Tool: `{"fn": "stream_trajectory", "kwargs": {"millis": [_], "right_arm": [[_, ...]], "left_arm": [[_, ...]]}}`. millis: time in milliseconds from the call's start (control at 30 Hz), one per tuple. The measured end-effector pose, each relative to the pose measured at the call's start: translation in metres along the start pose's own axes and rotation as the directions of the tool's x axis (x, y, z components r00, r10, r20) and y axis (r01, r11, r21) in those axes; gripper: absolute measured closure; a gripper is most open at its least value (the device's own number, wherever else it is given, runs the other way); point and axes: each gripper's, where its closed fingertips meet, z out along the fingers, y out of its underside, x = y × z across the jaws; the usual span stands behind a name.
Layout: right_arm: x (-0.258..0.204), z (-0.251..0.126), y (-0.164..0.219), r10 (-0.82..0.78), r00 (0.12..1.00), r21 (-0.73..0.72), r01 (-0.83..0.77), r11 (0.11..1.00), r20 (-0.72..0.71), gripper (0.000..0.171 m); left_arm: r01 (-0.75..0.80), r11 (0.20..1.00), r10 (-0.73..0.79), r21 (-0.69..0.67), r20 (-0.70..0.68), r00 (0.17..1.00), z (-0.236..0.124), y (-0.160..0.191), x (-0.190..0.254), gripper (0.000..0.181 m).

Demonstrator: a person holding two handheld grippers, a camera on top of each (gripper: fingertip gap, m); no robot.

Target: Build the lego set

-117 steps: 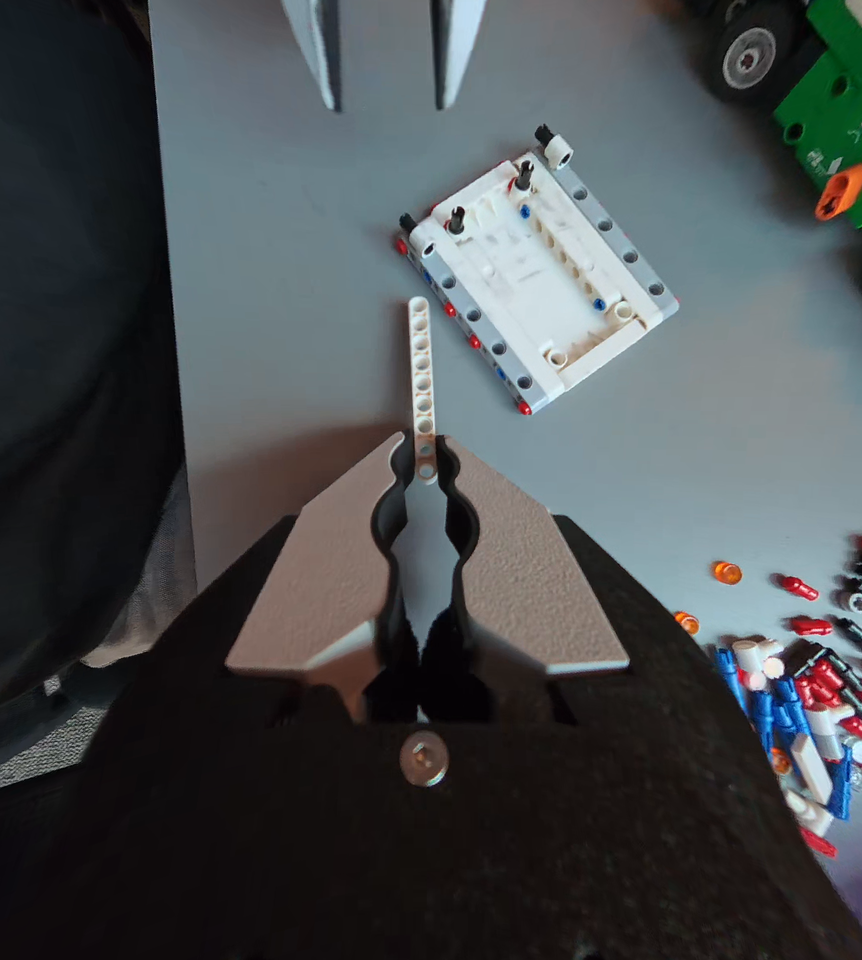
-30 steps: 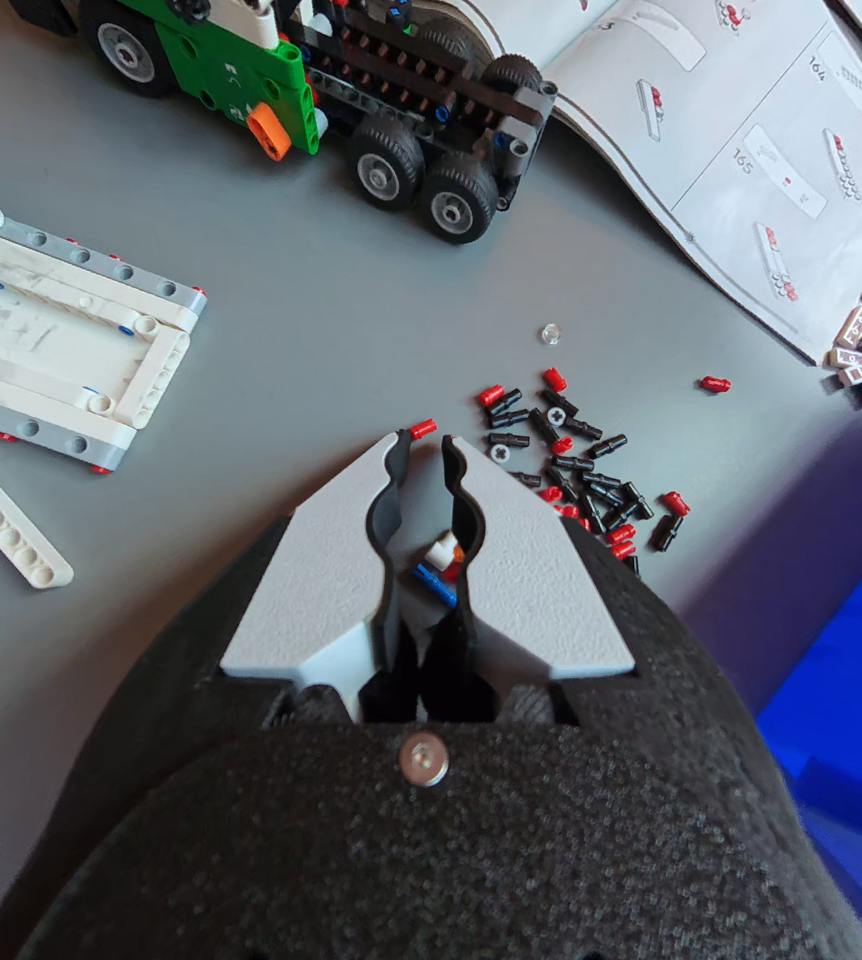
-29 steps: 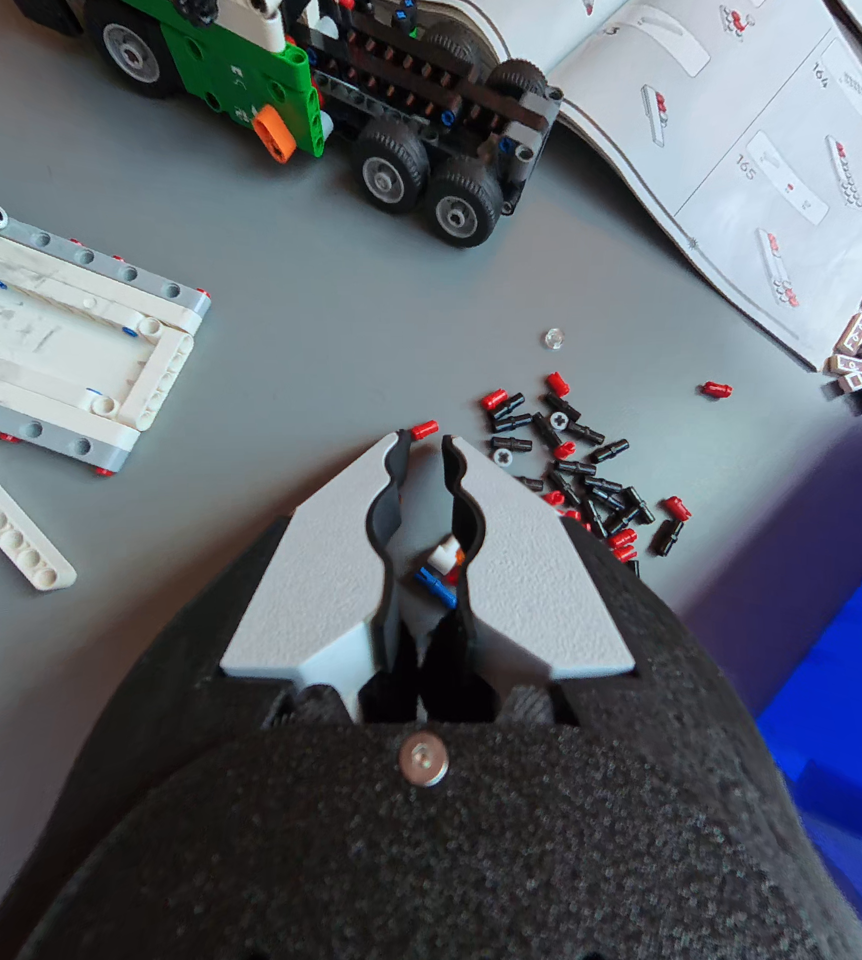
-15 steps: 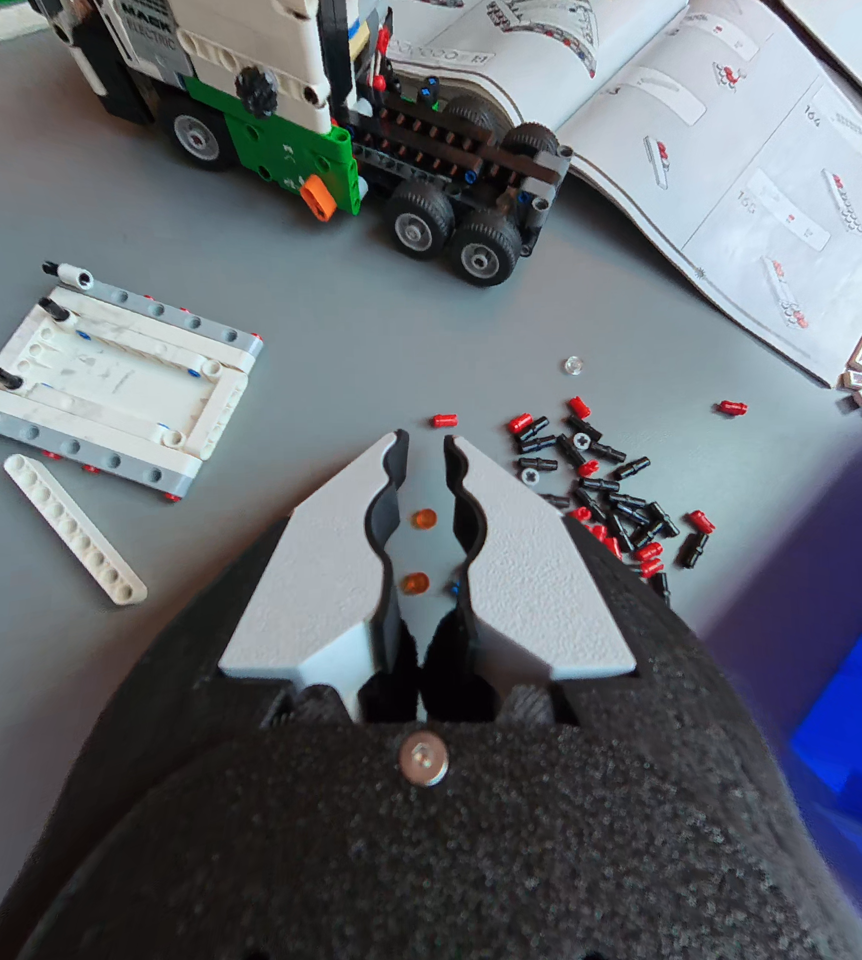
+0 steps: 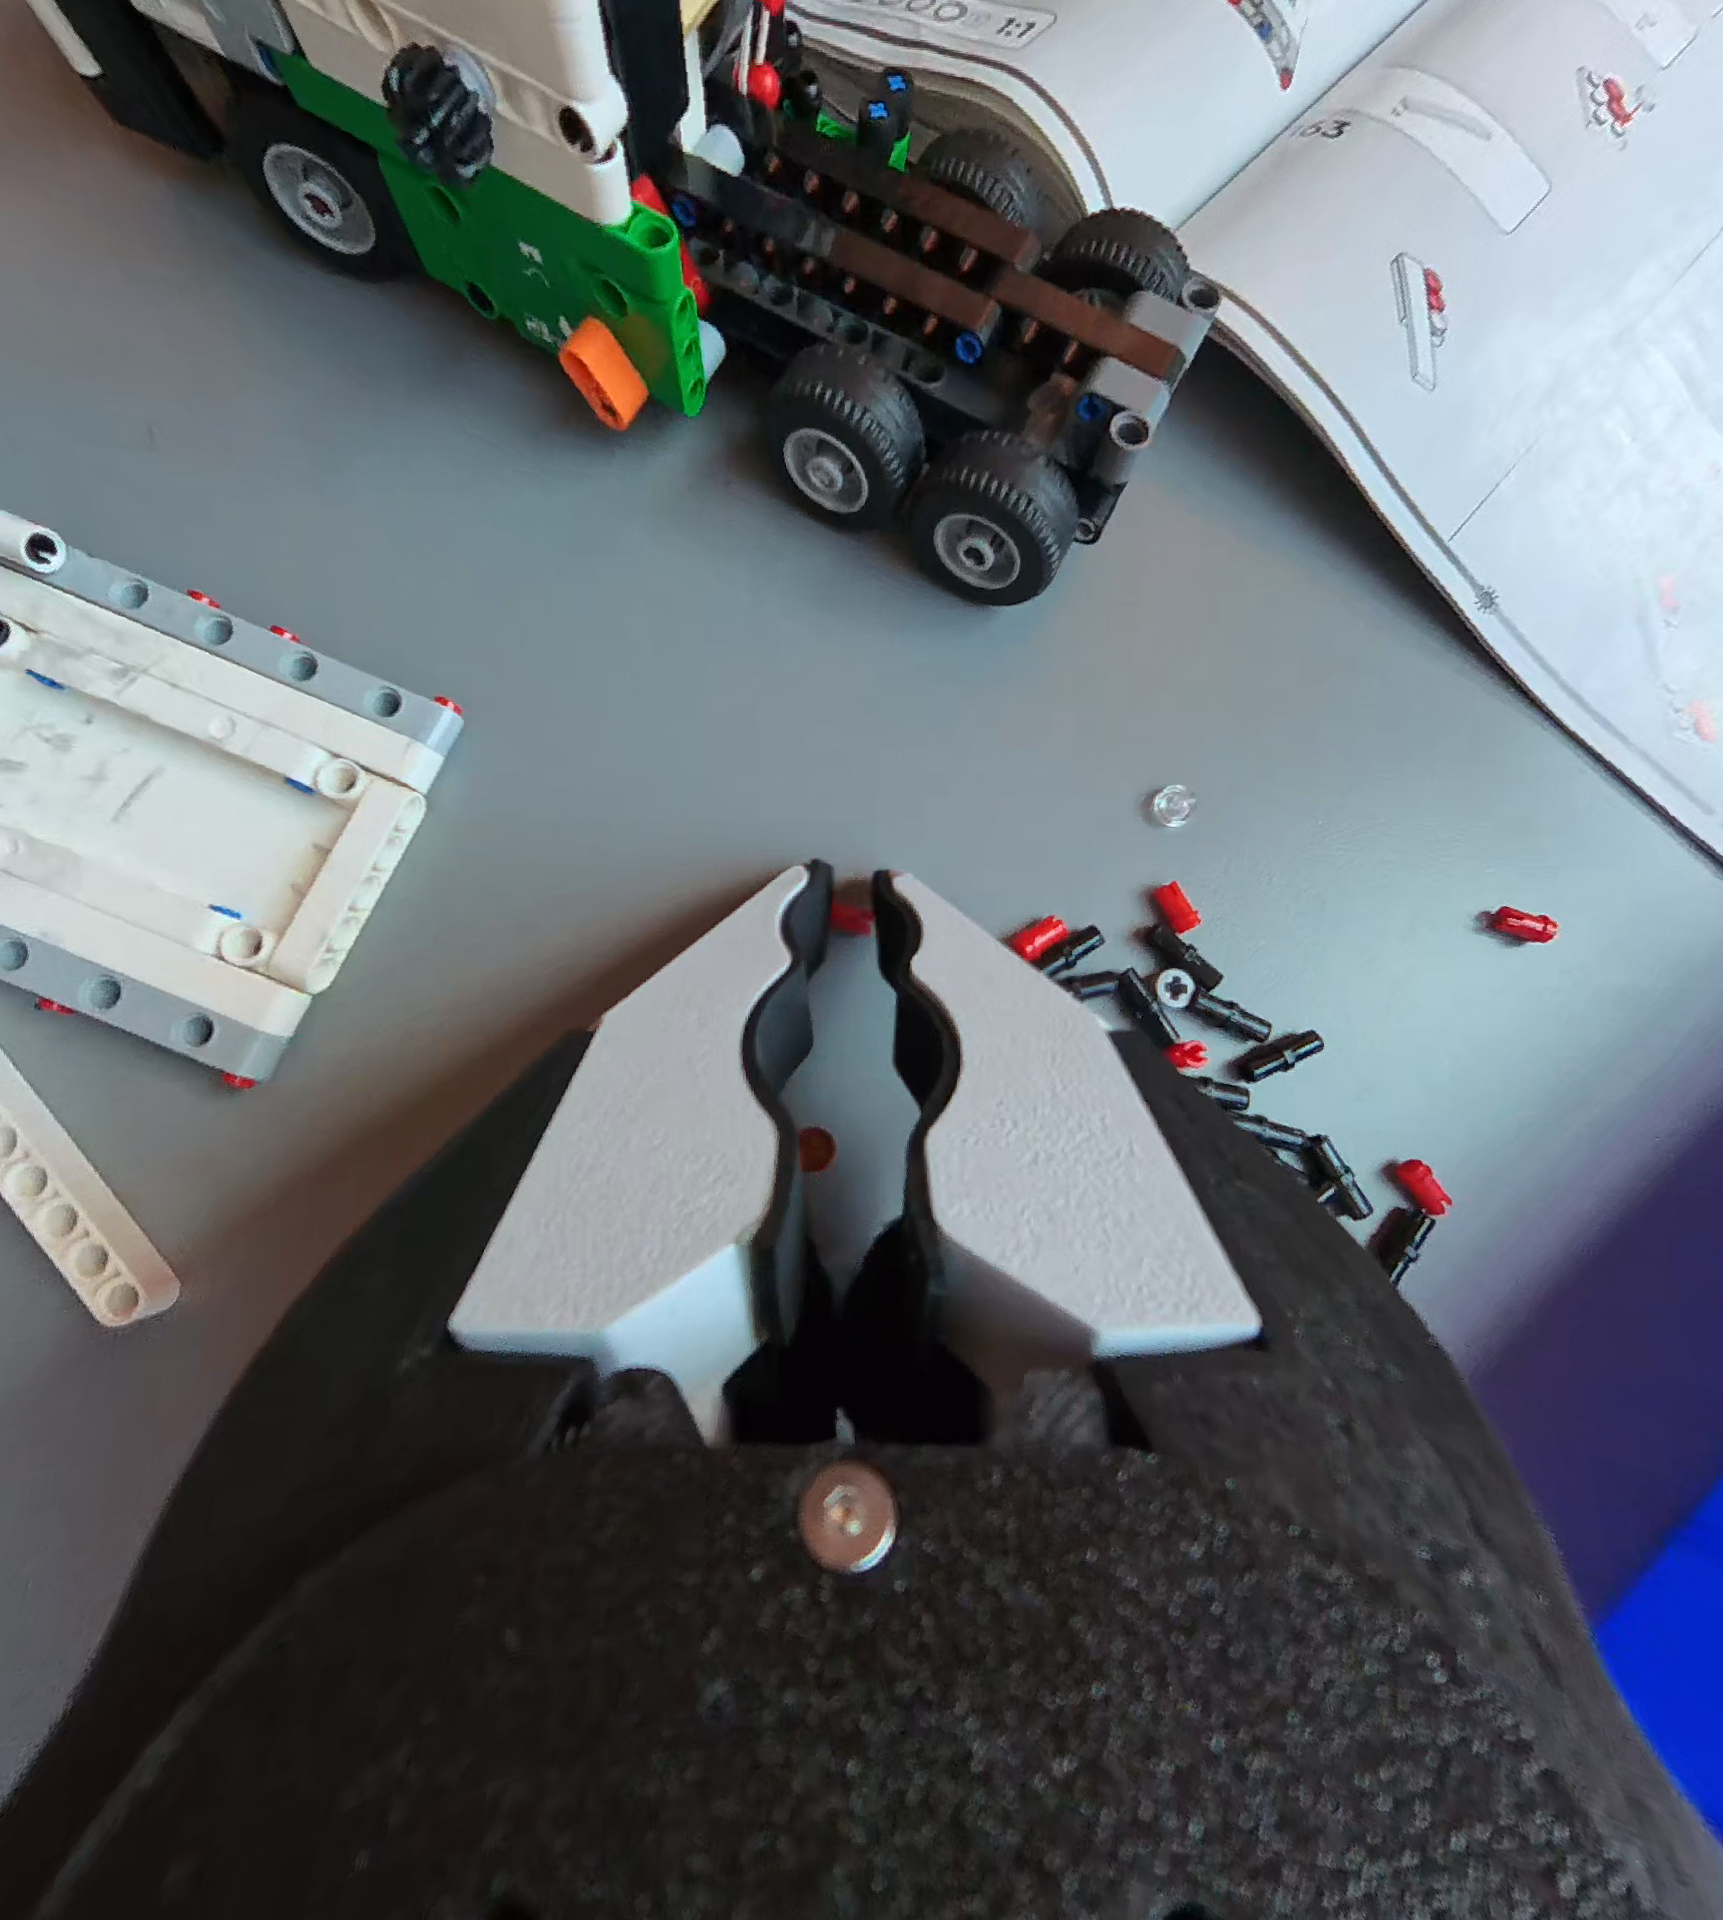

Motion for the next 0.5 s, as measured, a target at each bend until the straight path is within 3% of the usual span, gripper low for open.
{"fn": "stream_trajectory", "kwargs": {"millis": [133,500], "right_arm": [[-0.0055,-0.0066,0.0026,-0.003,1.0,-0.004,0.003,1.0,0.015,0.156],[-0.0079,-0.0023,0.0019,-0.005,0.999,0.007,0.005,1.0,0.038,0.162]], "left_arm": [[0.017,1.0,-0.017,-0.019,-0.009,1.0,0.0018,0.0023,-0.0004,0.159],[0.019,1.0,-0.019,-0.009,-0.009,1.0,0.0009,0.001,-0.0007,0.159]]}}
